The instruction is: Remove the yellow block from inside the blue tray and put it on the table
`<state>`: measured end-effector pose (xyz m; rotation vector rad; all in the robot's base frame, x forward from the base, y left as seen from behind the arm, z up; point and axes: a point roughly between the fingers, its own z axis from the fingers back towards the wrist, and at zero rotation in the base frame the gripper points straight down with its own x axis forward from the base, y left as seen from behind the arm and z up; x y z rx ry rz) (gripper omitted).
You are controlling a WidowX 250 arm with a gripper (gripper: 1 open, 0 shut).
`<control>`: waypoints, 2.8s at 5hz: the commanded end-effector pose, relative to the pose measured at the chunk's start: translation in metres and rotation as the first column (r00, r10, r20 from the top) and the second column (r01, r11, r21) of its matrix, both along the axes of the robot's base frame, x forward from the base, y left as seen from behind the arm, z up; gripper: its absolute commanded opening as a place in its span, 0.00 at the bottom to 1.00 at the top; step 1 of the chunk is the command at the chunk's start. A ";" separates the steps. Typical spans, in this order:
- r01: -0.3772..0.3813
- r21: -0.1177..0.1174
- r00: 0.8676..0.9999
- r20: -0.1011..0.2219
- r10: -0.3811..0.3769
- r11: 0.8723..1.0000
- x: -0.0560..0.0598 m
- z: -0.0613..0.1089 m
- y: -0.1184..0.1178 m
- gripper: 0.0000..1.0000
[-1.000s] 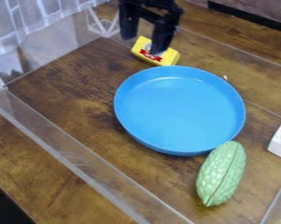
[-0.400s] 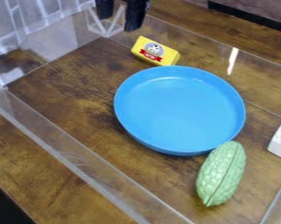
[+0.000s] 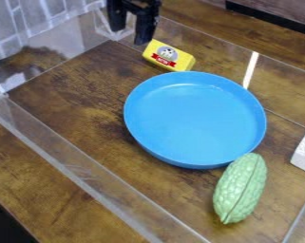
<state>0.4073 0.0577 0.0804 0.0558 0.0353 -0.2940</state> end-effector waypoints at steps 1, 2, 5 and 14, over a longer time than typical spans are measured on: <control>0.048 0.008 0.996 0.068 -0.049 0.999 0.019 0.019 0.002 1.00; 0.096 0.010 0.993 0.065 -0.097 0.995 0.020 0.009 -0.001 1.00; 0.186 0.019 0.981 0.057 -0.187 0.982 0.020 -0.004 -0.004 1.00; 0.378 0.060 0.918 0.103 -0.383 0.924 0.040 -0.044 -0.029 1.00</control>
